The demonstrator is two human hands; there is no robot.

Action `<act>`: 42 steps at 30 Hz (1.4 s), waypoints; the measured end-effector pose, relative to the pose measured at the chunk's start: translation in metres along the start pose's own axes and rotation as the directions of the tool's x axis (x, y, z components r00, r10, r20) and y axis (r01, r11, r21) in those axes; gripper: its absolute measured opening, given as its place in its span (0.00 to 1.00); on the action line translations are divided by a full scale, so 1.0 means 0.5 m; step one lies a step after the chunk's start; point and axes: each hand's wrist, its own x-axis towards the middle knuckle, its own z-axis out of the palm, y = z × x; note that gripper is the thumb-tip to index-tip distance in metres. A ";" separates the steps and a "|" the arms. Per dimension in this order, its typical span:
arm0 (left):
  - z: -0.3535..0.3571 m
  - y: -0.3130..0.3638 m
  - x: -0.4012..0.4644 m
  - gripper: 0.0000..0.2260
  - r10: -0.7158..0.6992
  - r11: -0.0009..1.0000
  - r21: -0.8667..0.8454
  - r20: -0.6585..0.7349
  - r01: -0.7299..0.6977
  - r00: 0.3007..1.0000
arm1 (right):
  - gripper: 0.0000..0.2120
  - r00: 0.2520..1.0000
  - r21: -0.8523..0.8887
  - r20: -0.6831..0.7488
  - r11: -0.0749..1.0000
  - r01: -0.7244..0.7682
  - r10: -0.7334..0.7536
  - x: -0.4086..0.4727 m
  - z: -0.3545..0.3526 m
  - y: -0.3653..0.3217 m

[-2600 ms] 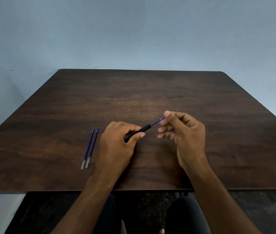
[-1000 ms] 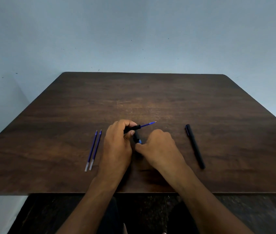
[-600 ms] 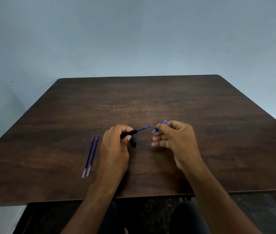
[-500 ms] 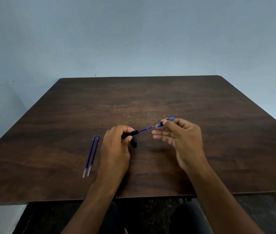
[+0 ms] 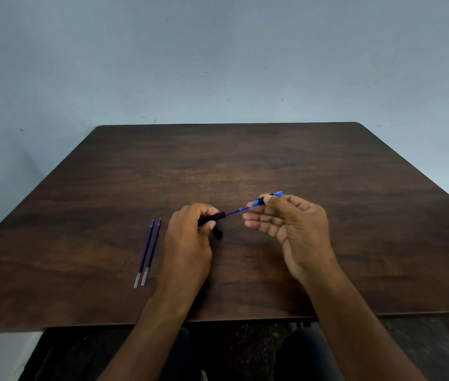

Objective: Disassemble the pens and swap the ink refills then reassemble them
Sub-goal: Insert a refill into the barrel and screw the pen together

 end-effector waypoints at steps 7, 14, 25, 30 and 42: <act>0.001 0.000 -0.001 0.11 0.003 1.000 0.005 0.012 -0.003 1.000 | 0.07 0.999 -0.035 0.034 0.999 -0.010 0.011 -0.002 0.004 0.013; -0.002 0.002 -0.001 0.10 0.016 1.000 0.002 0.014 -0.016 1.000 | 0.07 0.997 -0.112 0.061 0.993 -0.036 0.043 -0.005 0.017 0.030; -0.003 0.004 -0.001 0.09 0.026 1.000 0.008 0.039 -0.026 0.999 | 0.05 0.997 -0.133 0.071 0.991 -0.013 0.022 0.002 0.024 0.051; -0.003 0.004 0.000 0.09 0.041 0.999 0.005 0.020 -0.042 0.999 | 0.05 0.997 -0.147 0.077 0.989 -0.015 0.027 0.005 0.019 0.051; -0.003 0.005 -0.001 0.09 0.056 0.998 0.015 0.014 -0.057 0.998 | 0.08 0.995 -0.539 0.092 0.838 0.089 -0.046 0.021 0.020 0.044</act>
